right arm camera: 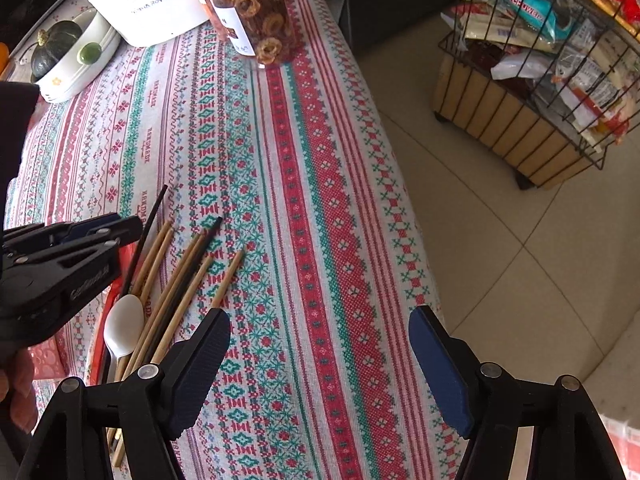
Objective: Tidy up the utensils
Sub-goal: 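Lower the left gripper onto the utensil pile and grasp a dark chopstick, then drop the dark chopstick into the pink basket with the left gripper while the right gripper grasps a wooden chopstick, then carry the wooden chopstick to the pink basket and open the right gripper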
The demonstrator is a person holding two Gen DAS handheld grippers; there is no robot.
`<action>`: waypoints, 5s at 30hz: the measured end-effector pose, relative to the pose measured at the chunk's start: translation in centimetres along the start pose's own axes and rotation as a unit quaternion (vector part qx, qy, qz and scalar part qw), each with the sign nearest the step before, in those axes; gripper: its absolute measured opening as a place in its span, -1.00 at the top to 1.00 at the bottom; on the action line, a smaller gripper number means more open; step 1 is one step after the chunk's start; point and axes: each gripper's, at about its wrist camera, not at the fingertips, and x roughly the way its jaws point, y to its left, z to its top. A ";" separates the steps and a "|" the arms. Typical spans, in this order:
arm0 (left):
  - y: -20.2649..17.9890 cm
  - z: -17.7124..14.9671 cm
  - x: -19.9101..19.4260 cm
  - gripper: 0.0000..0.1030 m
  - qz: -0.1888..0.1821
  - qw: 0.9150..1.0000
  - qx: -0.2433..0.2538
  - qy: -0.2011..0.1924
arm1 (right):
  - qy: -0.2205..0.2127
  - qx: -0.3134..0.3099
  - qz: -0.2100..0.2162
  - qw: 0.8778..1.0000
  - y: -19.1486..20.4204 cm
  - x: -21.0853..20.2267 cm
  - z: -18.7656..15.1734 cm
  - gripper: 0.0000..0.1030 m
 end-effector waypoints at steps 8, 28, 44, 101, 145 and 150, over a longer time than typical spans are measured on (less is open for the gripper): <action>-0.2 1.0 2.9 0.86 -0.012 1.000 -0.006 0.002 | 0.007 -0.009 0.005 1.000 0.6 0.6 0.3 -0.51; 3.7 -9.1 -15.0 0.92 -0.054 0.980 0.041 -0.187 | 0.068 0.000 0.048 0.997 4.6 6.4 0.7 0.03; 11.3 -17.8 -20.0 0.92 -0.080 0.956 -0.011 -0.282 | 0.012 0.029 0.040 0.999 6.0 5.5 -1.1 0.91; 22.8 -21.2 -30.0 0.92 -0.069 0.893 -0.122 -0.427 | -0.034 -0.203 0.007 0.979 18.8 13.8 15.3 0.79; 19.7 -19.4 -25.3 0.92 0.003 0.917 -0.091 -0.388 | -0.447 -0.229 0.233 0.833 25.9 -19.6 -7.0 0.91; 20.1 -18.4 -23.9 0.92 -0.008 0.928 -0.092 -0.361 | -0.420 -0.195 0.256 0.848 26.0 -15.4 -6.2 0.91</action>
